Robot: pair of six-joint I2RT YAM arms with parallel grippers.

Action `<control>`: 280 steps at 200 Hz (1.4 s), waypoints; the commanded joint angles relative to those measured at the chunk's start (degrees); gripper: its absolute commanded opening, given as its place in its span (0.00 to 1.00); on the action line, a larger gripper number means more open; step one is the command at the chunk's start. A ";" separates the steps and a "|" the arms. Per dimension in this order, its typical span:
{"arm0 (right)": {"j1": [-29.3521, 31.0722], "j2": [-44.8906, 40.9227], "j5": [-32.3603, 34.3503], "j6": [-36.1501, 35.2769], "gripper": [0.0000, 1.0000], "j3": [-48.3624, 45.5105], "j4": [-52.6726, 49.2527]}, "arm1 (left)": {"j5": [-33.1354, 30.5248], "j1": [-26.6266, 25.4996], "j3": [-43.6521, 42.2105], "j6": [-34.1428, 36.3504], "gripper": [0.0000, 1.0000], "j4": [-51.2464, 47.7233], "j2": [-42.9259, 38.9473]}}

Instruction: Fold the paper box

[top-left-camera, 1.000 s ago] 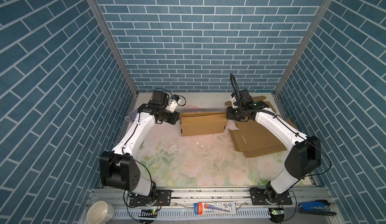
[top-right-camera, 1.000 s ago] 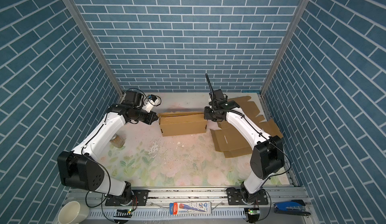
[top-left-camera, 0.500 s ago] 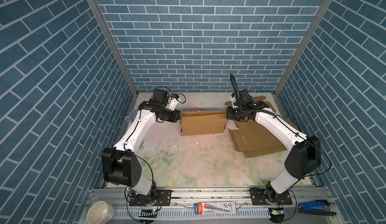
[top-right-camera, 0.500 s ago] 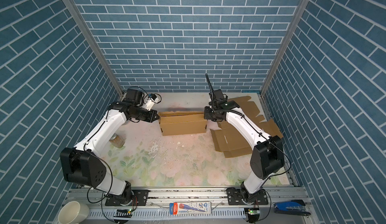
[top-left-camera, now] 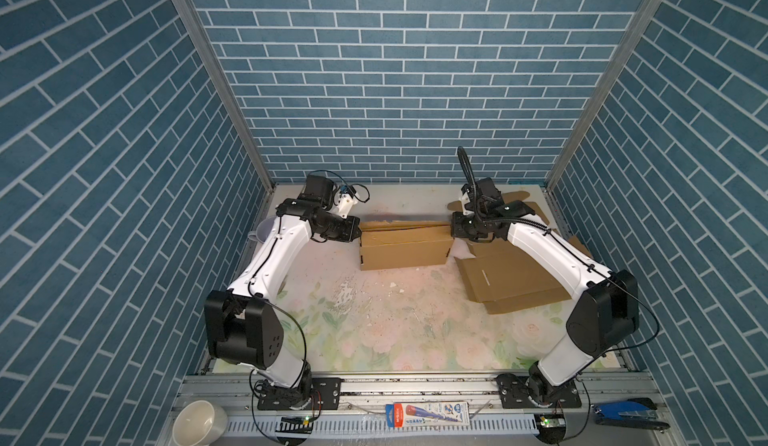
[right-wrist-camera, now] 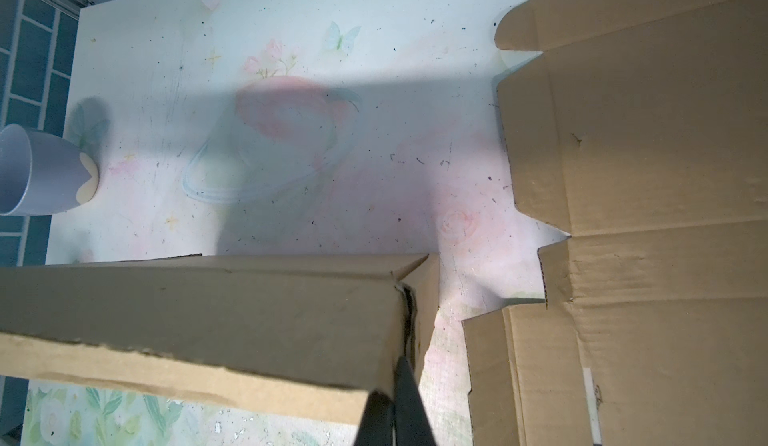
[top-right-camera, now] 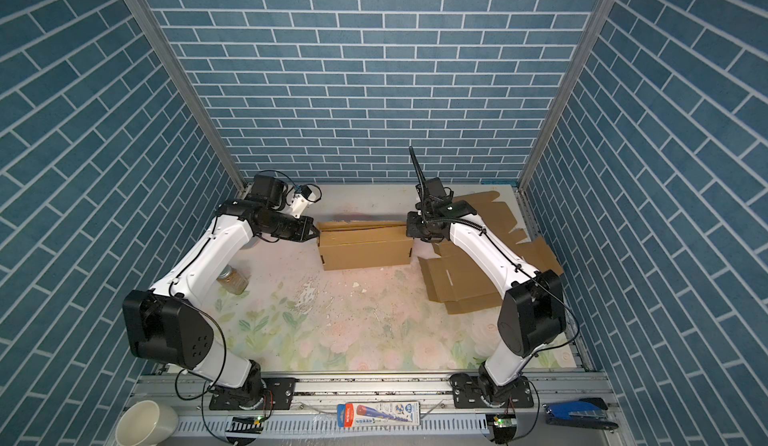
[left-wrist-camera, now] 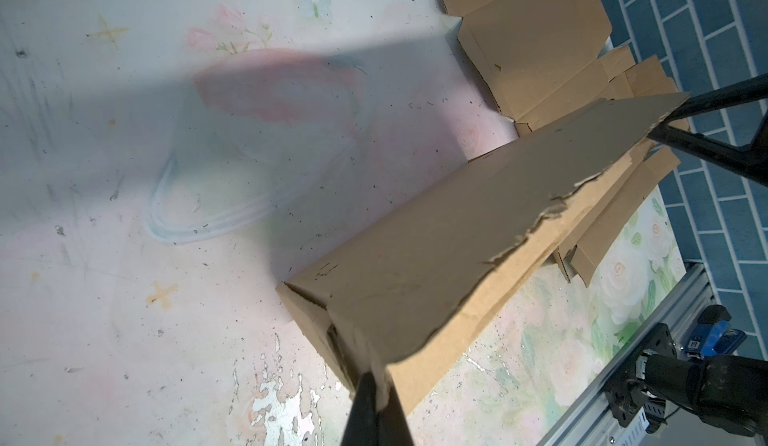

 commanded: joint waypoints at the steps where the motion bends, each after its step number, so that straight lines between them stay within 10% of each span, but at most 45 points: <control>1: 0.41 1.70 -0.02 2.11 0.00 -1.57 -4.60 | 0.86 -0.27 -2.07 0.15 0.03 -0.05 1.19; 233: -0.35 0.13 -4.96 3.17 0.00 0.10 -4.19 | -2.65 -0.09 -12.22 -2.25 0.00 7.44 0.73; 280: -2.90 -0.91 -11.34 1.85 0.23 0.76 -4.04 | -2.80 -0.18 -12.25 -2.09 0.00 7.35 0.33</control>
